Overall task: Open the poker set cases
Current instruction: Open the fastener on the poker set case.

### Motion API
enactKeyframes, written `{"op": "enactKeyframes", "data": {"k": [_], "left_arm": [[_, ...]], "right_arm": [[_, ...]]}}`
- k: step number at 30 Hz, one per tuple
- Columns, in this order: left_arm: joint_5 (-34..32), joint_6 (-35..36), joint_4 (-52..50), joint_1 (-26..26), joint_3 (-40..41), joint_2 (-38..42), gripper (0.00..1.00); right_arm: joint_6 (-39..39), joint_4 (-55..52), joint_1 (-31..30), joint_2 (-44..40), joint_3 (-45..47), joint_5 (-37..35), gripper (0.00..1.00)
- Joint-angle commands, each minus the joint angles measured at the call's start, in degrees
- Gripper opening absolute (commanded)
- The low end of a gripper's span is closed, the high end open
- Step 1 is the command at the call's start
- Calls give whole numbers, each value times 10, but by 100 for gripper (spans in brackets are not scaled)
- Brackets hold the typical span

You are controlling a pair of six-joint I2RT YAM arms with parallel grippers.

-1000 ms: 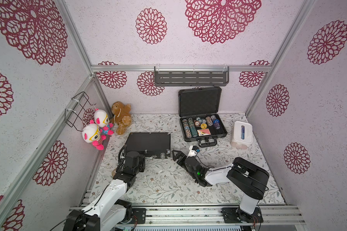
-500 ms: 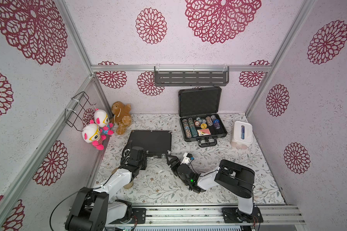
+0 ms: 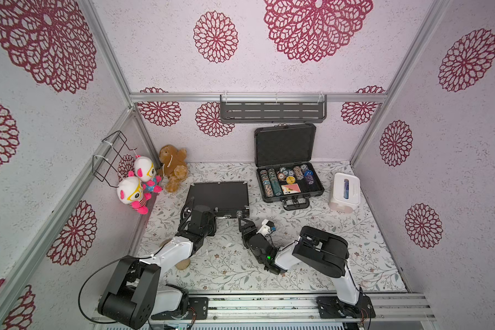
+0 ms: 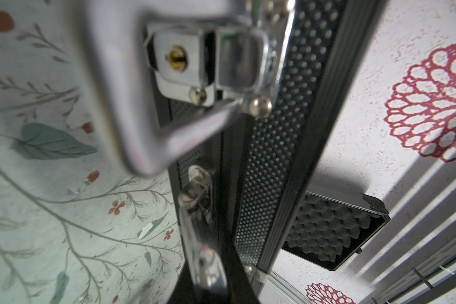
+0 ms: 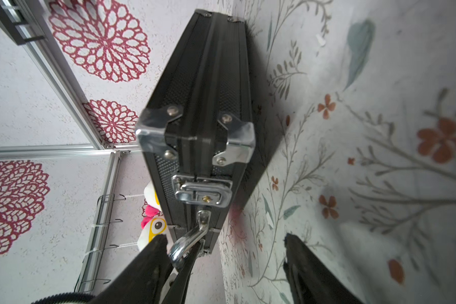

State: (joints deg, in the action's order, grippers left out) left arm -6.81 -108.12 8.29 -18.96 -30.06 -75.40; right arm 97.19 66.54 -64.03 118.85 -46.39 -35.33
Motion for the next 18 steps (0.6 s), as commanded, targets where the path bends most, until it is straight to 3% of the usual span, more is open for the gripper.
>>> {"op": "enactKeyframes", "data": {"k": [1, 10, 18], "left_arm": [[5, -17, 130, -15, -41, 35, 0], [2, -21, 126, -18, -38, 37, 0], [2, -25, 126, -23, -41, 32, 0]], "right_arm": [[27, 32, 12, 1, -17, -33, 71], [49, 14, 18, 25, -53, -23, 69], [61, -9, 27, 20, -54, -29, 60]]}}
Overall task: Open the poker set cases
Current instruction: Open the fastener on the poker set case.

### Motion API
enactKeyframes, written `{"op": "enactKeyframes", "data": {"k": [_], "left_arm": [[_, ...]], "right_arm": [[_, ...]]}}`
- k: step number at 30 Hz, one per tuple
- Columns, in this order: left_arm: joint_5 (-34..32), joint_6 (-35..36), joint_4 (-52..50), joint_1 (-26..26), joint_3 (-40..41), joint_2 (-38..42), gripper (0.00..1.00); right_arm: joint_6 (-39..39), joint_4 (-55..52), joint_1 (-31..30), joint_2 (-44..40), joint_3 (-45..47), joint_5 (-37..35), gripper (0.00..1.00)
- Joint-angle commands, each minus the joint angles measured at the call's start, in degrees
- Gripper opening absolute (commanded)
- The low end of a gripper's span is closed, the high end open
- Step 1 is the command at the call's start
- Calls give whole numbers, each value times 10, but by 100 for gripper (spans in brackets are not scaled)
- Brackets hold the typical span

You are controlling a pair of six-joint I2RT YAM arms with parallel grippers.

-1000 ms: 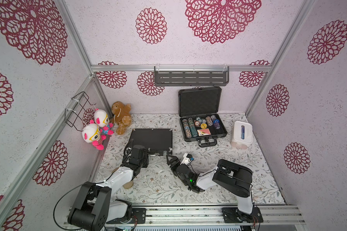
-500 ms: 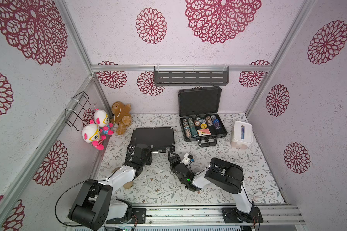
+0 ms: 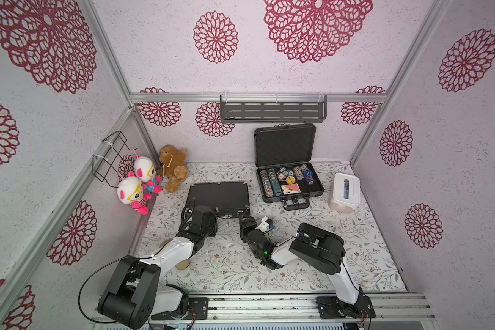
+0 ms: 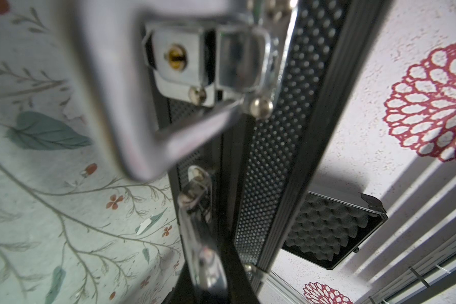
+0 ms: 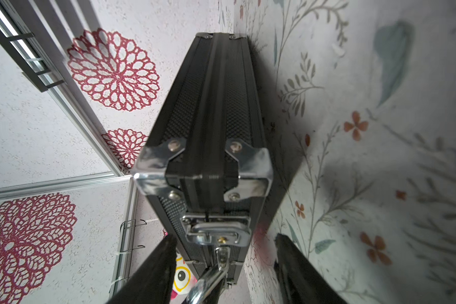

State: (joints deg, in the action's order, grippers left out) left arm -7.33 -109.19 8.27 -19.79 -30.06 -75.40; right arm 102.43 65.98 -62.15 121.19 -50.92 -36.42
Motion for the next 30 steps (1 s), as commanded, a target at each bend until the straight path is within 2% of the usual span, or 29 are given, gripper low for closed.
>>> {"op": "enactKeyframes", "data": {"k": [1, 9, 14, 17, 25, 30], "left_arm": [[7, -15, 126, -16, -42, 32, 0], [6, -26, 123, -24, -39, 31, 0], [-2, -32, 117, -27, -29, 43, 0], [-9, -31, 104, -27, -28, 55, 0], [-15, -35, 86, -29, -21, 71, 0], [-14, -31, 79, -29, -22, 73, 0]], "right_arm": [[9, 0, 9, -2, -8, -19, 59], [0, 7, 16, 12, -22, -12, 57], [-7, -2, 19, 12, -26, -8, 64], [-11, -7, 21, 11, -30, -7, 63], [-6, -24, 24, 11, -32, -6, 48], [1, -50, 24, 2, -31, 2, 43]]}}
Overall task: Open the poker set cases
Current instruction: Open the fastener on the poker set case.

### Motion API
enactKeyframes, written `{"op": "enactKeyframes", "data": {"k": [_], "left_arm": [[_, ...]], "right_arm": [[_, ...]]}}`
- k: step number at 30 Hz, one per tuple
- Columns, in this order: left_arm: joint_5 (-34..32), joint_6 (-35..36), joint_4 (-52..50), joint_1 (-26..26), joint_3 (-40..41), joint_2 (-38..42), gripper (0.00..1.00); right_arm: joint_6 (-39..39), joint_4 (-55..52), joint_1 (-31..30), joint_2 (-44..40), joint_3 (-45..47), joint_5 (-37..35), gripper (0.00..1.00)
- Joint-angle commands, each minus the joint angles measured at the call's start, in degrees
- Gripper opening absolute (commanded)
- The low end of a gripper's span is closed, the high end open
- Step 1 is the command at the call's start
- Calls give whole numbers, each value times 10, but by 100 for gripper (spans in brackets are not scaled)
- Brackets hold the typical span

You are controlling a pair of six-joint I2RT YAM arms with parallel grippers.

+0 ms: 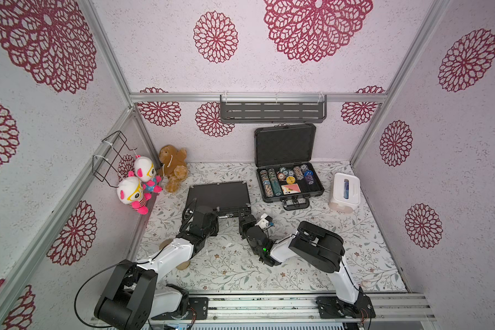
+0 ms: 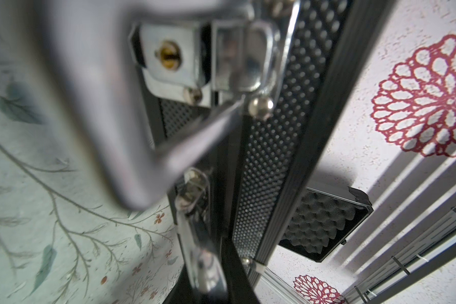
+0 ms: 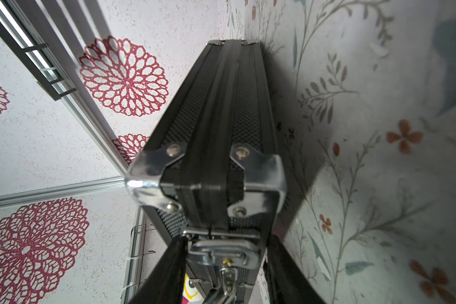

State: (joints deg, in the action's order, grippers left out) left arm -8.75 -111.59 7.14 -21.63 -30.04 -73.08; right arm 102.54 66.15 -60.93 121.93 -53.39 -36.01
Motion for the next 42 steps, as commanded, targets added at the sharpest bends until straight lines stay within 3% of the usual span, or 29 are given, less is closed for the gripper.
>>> {"op": "enactKeyframes", "data": {"k": [1, 14, 42], "left_arm": [[0, -7, 90, -11, -21, 50, 0], [-8, -18, 86, -12, 8, 59, 0], [-14, -30, 130, -14, 43, 1, 1]], "right_arm": [[0, -58, 12, -7, -4, -3, 42], [16, -123, 12, -25, 9, 36, 33], [75, -225, 15, -52, 25, 118, 33]]}}
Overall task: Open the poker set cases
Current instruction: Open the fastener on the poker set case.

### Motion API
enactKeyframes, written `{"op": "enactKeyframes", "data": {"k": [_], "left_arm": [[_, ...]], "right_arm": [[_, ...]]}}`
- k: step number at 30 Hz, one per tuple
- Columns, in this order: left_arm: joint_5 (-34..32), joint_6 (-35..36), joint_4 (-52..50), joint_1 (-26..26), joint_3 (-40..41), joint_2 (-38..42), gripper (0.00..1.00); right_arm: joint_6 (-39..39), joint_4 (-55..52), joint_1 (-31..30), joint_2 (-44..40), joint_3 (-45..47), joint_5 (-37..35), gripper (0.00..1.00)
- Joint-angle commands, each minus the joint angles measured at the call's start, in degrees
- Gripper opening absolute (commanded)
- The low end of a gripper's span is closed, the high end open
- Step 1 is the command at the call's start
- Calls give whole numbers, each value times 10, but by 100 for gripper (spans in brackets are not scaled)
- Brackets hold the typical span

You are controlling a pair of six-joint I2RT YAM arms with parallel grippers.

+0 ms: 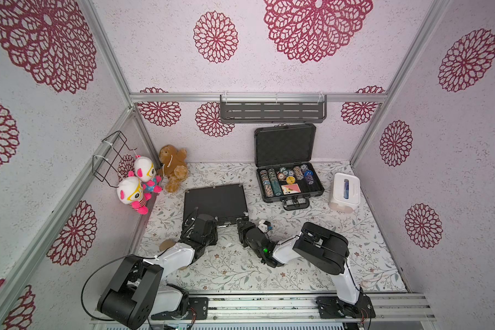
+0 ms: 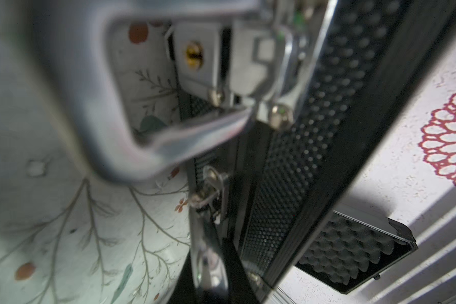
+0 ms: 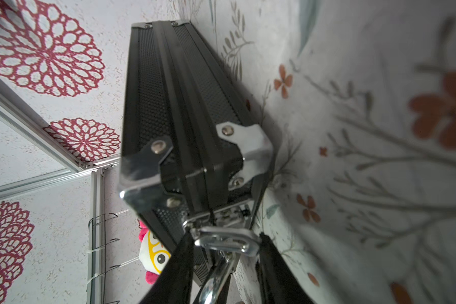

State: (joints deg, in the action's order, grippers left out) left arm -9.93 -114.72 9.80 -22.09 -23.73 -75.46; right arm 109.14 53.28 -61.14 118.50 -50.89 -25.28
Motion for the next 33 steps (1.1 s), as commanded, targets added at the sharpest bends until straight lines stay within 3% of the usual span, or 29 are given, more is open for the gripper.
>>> {"op": "enactKeyframes", "data": {"k": [1, 25, 33], "left_arm": [[-2, 1, 105, -9, -20, 26, 1], [1, -2, 103, -10, -17, 37, 2], [-1, -6, 101, -9, -12, 49, 5]], "right_arm": [[9, -103, 18, -20, -1, 12, 33], [-80, -100, 23, -63, 19, -10, 49], [-175, -35, 29, -34, -12, 13, 63]]}}
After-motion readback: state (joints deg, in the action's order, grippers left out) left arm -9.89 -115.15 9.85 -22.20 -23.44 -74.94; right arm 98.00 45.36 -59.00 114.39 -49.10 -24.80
